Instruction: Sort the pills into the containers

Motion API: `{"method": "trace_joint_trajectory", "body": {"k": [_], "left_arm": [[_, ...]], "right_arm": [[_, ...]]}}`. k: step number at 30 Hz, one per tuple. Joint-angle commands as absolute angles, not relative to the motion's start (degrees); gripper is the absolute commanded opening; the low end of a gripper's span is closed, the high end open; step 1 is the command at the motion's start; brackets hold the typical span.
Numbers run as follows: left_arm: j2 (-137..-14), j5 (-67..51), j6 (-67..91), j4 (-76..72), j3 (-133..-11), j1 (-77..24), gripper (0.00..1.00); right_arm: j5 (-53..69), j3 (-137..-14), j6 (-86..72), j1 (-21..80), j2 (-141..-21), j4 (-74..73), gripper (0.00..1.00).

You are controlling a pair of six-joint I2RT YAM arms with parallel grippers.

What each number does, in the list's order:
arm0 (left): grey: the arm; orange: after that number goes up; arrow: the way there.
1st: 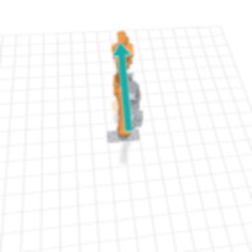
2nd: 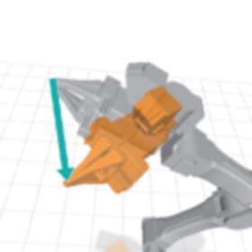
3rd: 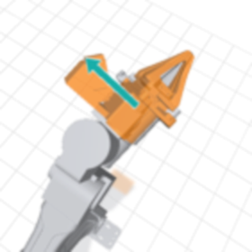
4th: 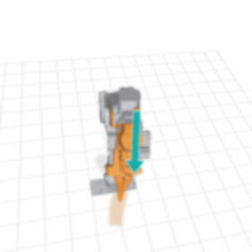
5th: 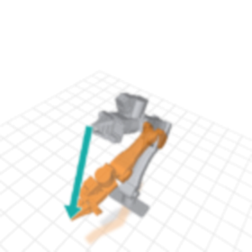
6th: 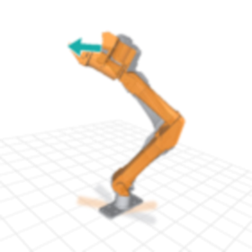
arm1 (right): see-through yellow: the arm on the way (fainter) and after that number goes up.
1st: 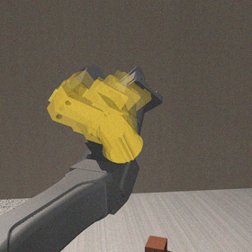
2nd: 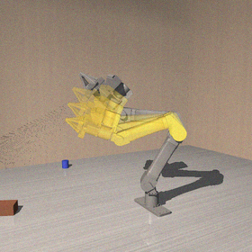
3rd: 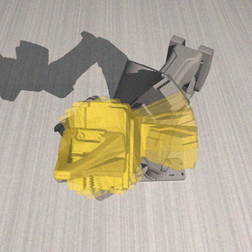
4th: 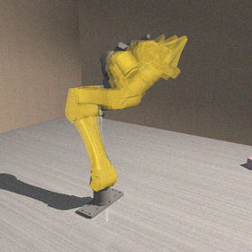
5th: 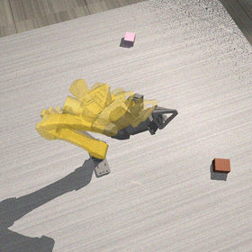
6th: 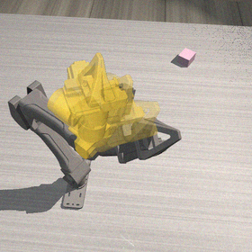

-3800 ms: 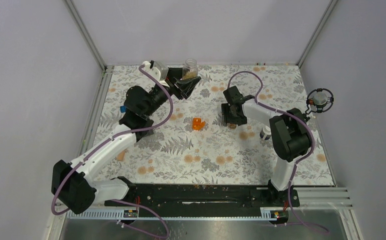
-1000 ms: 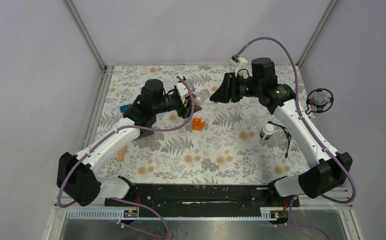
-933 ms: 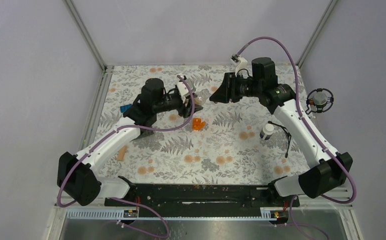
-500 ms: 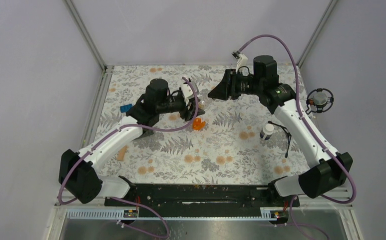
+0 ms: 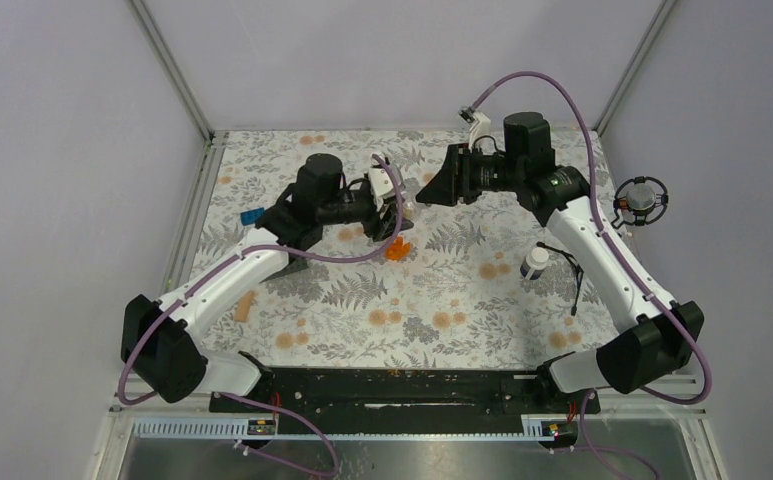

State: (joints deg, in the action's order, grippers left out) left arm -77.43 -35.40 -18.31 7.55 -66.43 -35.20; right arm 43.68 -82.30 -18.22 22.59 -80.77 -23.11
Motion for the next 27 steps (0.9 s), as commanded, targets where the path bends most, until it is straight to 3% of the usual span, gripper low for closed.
{"method": "trace_joint_trajectory", "body": {"k": [1, 17, 27], "left_arm": [[-77.5, -37.4, -21.5, 7.6, -70.2, -35.9, 0.00], [-79.8, -35.2, -32.3, 16.7, -75.3, -38.3, 0.00], [-78.0, -31.5, -25.1, 0.9, -69.7, -39.2, 0.00]], "right_arm": [[47.5, -85.7, -14.9, 23.6, -81.8, -26.9, 0.39], [47.3, -90.1, -11.1, 24.6, -84.6, -34.7, 0.39], [45.2, -87.9, -15.3, 25.6, -85.1, -31.4, 0.42]]}}
